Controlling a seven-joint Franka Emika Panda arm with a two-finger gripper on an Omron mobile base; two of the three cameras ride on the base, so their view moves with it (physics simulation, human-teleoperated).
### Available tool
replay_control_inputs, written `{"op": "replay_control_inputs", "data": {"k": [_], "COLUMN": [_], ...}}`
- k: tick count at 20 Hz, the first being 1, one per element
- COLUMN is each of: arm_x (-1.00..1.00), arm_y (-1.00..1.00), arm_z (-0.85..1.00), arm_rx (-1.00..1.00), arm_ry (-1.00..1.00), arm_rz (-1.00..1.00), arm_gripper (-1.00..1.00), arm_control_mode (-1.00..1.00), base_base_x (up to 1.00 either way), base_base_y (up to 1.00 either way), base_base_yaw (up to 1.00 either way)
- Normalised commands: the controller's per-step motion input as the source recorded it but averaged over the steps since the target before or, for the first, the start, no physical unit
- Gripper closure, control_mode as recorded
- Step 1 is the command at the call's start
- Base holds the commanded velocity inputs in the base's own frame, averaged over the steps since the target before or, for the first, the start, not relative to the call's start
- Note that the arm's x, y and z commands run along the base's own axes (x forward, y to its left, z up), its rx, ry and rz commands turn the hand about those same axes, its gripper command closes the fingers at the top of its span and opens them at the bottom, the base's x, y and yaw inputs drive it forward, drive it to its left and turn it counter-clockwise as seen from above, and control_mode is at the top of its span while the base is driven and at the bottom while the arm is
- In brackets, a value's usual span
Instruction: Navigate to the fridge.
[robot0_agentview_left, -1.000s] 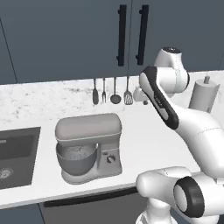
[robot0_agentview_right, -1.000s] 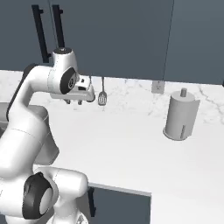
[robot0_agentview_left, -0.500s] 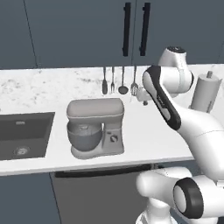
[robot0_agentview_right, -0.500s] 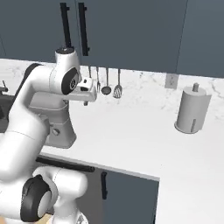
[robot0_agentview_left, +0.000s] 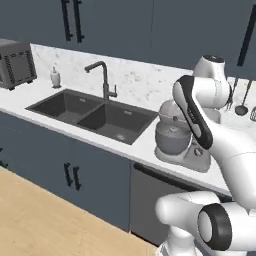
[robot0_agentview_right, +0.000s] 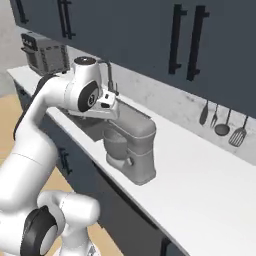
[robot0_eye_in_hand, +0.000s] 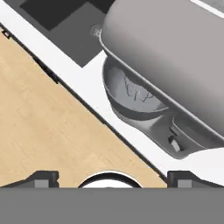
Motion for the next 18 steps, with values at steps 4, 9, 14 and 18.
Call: {"op": "replay_control_inputs", "data": {"k": [4, 9, 14, 18], "arm_x": [0.0, 0.0, 0.0, 0.0], "arm_y": [0.0, 0.0, 0.0, 0.0], "arm_z": [0.0, 0.0, 0.0, 0.0], "arm_rx": [0.0, 0.0, 0.0, 0.0], "arm_ry": [0.0, 0.0, 0.0, 0.0], "arm_rz": [0.0, 0.0, 0.0, 0.0], "arm_gripper": [-1.0, -1.0, -1.0, -1.0], "arm_control_mode": [1.0, 1.0, 1.0, 1.0], "base_base_x": [-0.12, -0.09, -0.08, -0.02], "base_base_y": [0.1, 0.15, 0.16, 0.04], "base_base_yaw": [1.0, 0.97, 0.95, 0.94]}}
